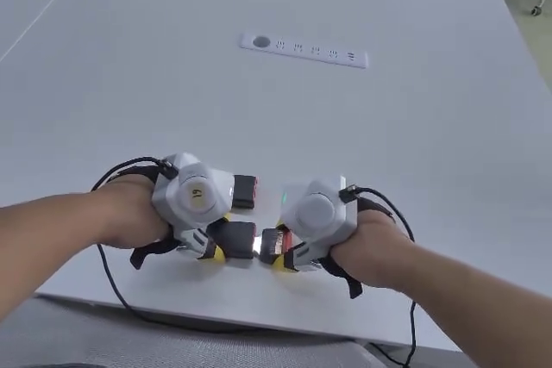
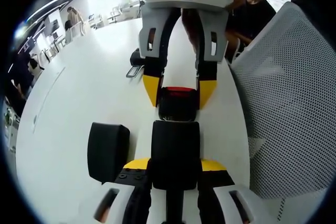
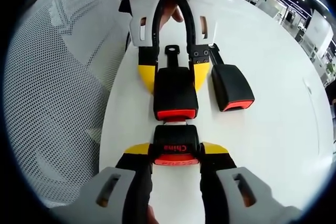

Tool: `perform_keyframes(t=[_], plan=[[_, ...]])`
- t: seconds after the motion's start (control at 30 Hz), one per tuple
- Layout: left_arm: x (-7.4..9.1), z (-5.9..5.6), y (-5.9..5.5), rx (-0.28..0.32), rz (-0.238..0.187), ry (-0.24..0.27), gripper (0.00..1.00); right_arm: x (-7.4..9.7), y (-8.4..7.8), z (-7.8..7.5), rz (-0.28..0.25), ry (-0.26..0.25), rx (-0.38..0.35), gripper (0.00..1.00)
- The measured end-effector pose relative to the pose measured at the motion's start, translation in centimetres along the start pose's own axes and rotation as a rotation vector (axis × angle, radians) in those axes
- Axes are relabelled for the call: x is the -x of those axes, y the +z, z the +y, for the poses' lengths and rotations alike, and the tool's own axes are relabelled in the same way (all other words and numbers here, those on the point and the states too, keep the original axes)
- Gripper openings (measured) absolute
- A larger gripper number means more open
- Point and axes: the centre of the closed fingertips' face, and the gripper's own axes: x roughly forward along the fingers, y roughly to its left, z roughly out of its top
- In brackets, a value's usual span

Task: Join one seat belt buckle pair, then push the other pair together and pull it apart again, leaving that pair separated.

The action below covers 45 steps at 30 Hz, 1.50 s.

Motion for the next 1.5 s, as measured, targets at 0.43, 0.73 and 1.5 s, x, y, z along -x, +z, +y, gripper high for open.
perform_keyframes(t=[0.43,0.73,1.5], plan=[[0.1,0.1,-0.1,0.002,0.013,0.001,0.34,0.0,-0.2,0.1,0.0,0.005,-0.002,0.36],[0.1,0.1,-0.2,0.058,0.016,0.012,0.35,0.2,-0.4,0.4,-0.009,0.015,-0.027,0.4],[3.6,0.2,0.7,0.087,-0.015,0.03,0.42,2.8,0.3,0.3,-0.054,-0.019,-0.063,0.41]])
